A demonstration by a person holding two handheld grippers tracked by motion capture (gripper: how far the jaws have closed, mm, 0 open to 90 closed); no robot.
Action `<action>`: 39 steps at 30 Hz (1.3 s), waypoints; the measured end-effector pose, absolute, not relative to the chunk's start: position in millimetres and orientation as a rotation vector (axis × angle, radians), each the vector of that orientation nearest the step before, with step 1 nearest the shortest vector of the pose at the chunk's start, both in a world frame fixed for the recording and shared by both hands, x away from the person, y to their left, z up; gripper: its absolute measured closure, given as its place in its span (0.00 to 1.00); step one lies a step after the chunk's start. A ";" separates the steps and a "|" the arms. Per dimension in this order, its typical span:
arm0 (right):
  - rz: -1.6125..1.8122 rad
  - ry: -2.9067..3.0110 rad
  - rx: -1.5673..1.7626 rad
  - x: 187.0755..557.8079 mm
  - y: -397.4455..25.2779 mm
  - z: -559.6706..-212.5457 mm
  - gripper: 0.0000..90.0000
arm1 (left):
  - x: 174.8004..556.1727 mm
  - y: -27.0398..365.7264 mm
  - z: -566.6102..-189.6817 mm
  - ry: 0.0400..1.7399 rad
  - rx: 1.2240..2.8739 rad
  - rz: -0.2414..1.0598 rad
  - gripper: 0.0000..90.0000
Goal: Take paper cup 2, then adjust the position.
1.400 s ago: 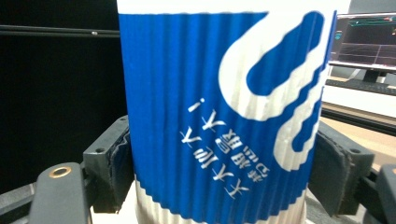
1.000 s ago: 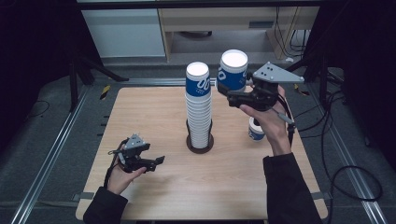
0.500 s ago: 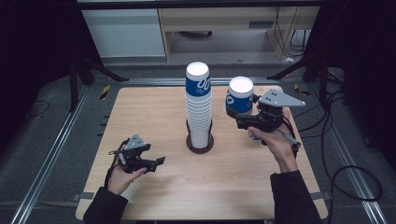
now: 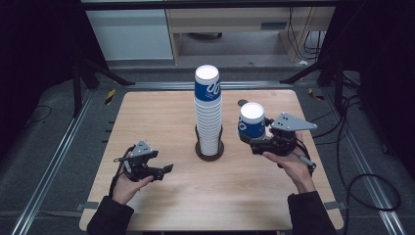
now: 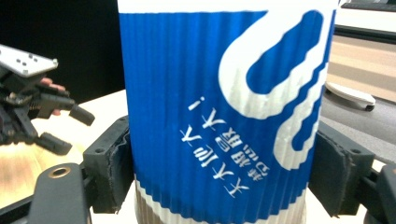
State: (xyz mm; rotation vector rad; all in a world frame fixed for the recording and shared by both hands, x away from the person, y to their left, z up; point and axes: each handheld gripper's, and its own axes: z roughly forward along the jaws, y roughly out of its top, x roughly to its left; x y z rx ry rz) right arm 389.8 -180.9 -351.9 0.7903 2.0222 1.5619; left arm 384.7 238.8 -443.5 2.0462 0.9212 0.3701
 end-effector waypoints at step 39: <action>1.346 2.538 0.389 377.7 -118.2 -417.1 0.22 | 371.2 220.1 -426.2 0.762 2.075 0.258 0.18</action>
